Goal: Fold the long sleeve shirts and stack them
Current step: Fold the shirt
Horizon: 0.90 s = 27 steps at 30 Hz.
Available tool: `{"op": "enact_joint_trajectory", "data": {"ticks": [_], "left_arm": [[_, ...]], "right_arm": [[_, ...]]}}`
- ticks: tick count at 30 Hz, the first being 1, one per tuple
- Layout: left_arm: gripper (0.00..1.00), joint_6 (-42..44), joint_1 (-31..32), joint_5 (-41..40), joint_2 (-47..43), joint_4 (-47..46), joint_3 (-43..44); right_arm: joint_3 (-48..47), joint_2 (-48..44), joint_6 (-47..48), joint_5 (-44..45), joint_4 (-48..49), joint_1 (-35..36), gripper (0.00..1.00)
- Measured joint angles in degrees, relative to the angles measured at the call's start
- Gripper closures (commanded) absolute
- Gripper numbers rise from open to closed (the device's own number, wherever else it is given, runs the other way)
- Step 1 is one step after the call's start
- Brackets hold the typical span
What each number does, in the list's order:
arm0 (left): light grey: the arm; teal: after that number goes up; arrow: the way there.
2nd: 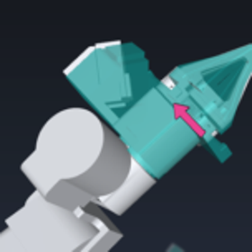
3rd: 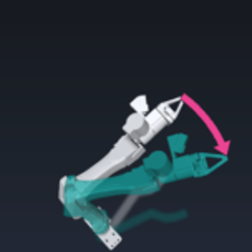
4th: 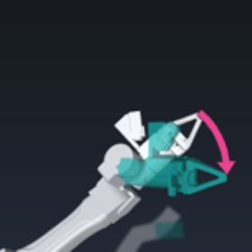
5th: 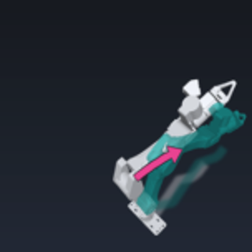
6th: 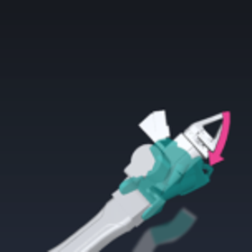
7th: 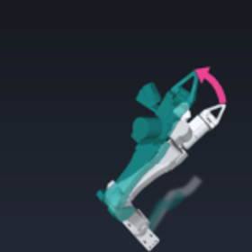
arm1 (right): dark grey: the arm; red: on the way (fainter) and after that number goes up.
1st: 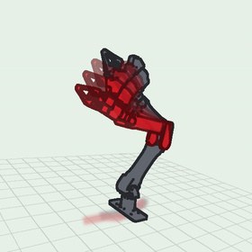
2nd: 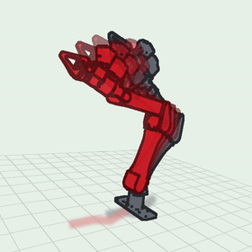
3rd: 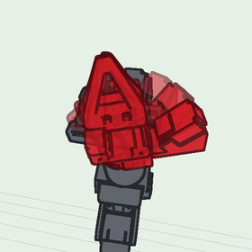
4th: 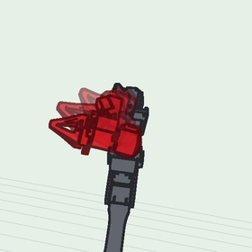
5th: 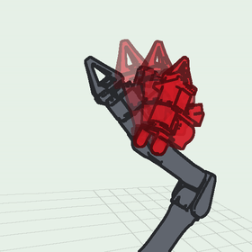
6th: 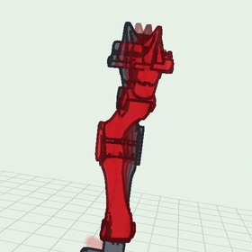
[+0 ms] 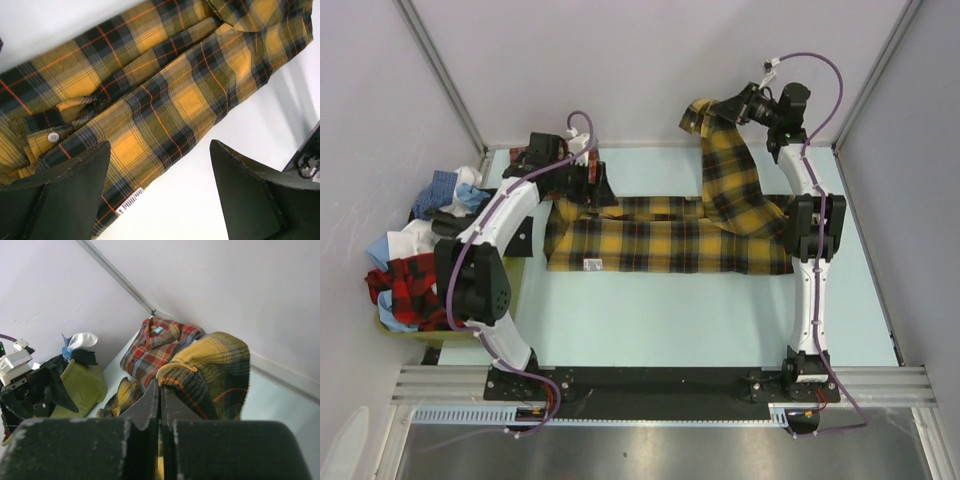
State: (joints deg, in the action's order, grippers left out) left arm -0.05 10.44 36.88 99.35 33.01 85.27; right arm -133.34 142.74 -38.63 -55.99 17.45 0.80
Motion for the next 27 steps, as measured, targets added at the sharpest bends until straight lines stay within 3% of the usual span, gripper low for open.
{"op": "enact_joint_trajectory", "data": {"ticks": [8, 19, 27], "left_arm": [[0.12, -4.2, -3.7, 1.6, 0.3, -2.2, -2.7], [0.11, -11.6, -8.7, 8.6, -0.9, -8.5, -11.9], [0.10, -18.8, -9.6, 12.2, -3.3, -17.5, -18.6]], "right_arm": [[8.6, 0.4, -6.0, 1.4, 5.4, 1.8, 1.00], [40.5, -19.4, -21.1, 9.9, 20.2, 13.5, 1.00], [51.1, -25.5, -24.9, 17.5, 26.8, 21.1, 1.00]]}}
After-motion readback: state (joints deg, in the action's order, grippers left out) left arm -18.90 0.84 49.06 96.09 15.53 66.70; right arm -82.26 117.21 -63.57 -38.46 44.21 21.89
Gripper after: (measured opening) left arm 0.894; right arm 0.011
